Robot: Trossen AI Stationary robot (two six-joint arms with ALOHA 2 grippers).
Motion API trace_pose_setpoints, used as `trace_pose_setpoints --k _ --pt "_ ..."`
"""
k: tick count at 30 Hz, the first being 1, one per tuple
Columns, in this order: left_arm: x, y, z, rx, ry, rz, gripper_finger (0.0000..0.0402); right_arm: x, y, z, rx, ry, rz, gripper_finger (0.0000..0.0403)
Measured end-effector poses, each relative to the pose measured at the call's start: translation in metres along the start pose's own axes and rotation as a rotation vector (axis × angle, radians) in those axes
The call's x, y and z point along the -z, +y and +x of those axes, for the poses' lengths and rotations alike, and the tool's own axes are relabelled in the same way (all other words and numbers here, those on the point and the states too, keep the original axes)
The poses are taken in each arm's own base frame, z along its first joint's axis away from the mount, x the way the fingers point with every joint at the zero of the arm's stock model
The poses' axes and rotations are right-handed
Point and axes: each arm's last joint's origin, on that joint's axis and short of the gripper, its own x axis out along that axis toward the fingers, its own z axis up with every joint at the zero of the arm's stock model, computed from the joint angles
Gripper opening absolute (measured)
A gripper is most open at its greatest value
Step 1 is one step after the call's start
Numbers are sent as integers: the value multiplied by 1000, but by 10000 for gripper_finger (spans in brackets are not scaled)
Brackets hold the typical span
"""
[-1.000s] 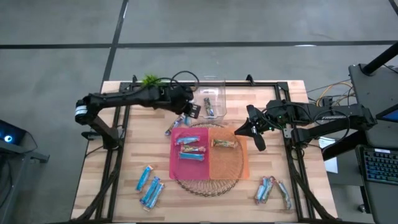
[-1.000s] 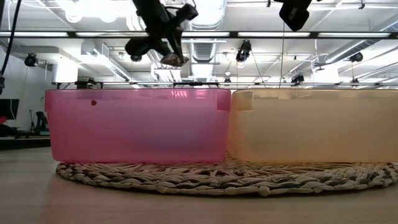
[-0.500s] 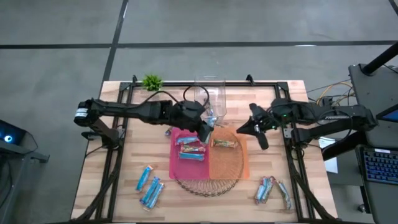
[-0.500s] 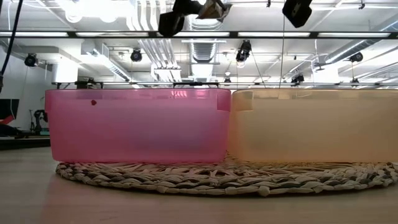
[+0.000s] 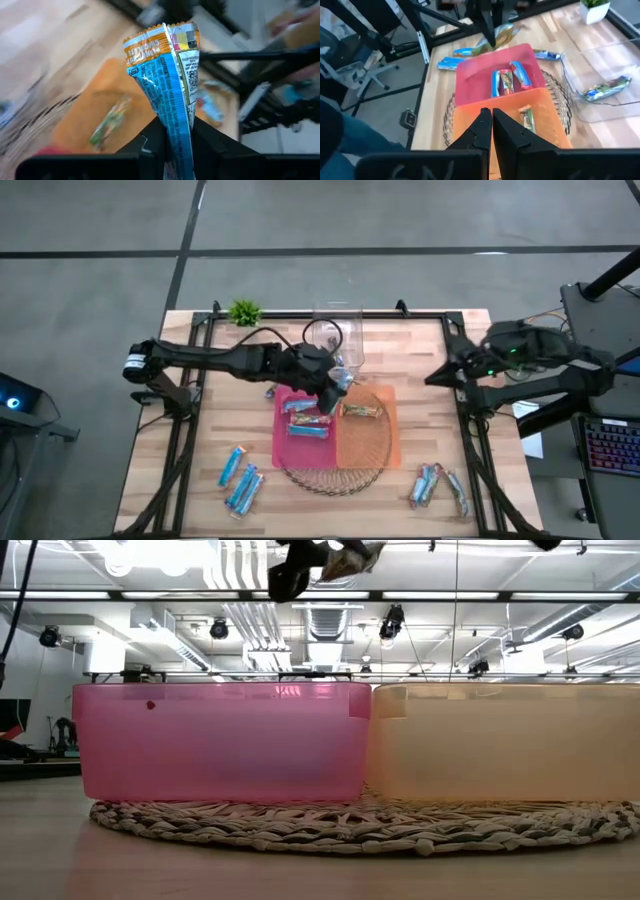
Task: Pick and place Granola Bars by type
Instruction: Put the yellow granola bar into the orange bin
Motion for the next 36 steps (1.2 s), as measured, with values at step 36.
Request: trace_pose_setpoints --k 36 --pt "-8 -15 105 237 196 315 53 -6 3 -27 137 4 11 8"
